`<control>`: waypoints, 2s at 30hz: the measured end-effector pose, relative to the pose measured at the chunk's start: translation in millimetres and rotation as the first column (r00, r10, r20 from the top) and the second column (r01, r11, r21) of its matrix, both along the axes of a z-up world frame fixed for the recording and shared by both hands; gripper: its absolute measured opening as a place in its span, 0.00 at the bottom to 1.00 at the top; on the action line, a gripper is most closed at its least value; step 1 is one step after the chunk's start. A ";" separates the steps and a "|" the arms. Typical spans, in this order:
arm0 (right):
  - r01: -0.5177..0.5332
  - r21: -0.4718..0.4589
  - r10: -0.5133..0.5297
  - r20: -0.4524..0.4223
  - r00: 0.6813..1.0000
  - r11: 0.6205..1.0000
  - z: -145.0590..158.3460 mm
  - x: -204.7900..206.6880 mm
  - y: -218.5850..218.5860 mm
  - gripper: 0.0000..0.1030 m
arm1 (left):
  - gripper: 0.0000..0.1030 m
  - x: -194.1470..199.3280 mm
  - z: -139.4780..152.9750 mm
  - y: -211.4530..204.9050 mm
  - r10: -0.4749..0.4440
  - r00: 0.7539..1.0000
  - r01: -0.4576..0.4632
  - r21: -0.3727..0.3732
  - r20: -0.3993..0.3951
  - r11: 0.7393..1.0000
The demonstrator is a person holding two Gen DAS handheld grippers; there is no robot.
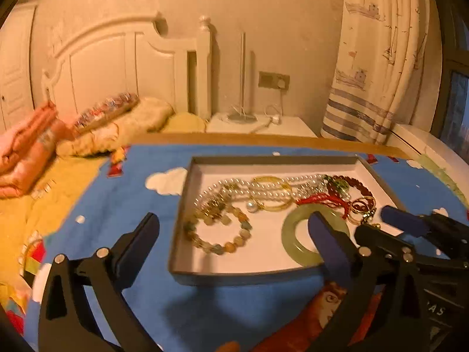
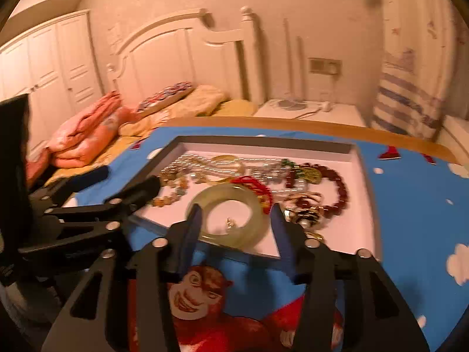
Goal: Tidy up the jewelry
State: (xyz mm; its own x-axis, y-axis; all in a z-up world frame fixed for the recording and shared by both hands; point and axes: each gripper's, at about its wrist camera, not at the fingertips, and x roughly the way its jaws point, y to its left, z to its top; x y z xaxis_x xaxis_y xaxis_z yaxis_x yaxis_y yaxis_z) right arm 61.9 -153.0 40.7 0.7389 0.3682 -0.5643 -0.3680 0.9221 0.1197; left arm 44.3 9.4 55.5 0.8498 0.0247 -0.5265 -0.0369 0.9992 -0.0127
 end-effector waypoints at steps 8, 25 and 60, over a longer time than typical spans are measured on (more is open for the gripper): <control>0.084 -0.013 -0.083 0.031 0.996 0.996 1.1 -3.2 -7.6 0.76 | 0.98 -2.3 -0.2 9.9 0.047 0.999 -0.047 -0.029 -0.004 0.998; 0.102 -0.005 -0.102 0.030 0.994 0.995 1.1 -2.6 -11.0 0.84 | 0.98 -6.0 -1.2 6.2 0.063 0.998 -0.063 0.010 0.001 0.998; 0.129 0.009 -0.129 0.016 0.992 0.992 -0.7 0.8 -16.4 0.84 | 0.98 -9.0 -0.7 5.6 0.073 0.997 -0.073 0.030 -0.001 0.997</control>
State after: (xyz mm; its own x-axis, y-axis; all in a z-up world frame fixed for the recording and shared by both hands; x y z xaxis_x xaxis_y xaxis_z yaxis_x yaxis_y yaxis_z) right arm 62.7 -169.3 40.0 0.7895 0.2740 -0.5493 -0.2482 0.9609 0.1226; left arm 35.3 15.0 54.8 0.8440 0.1029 -0.5265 -0.1100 0.9938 0.0178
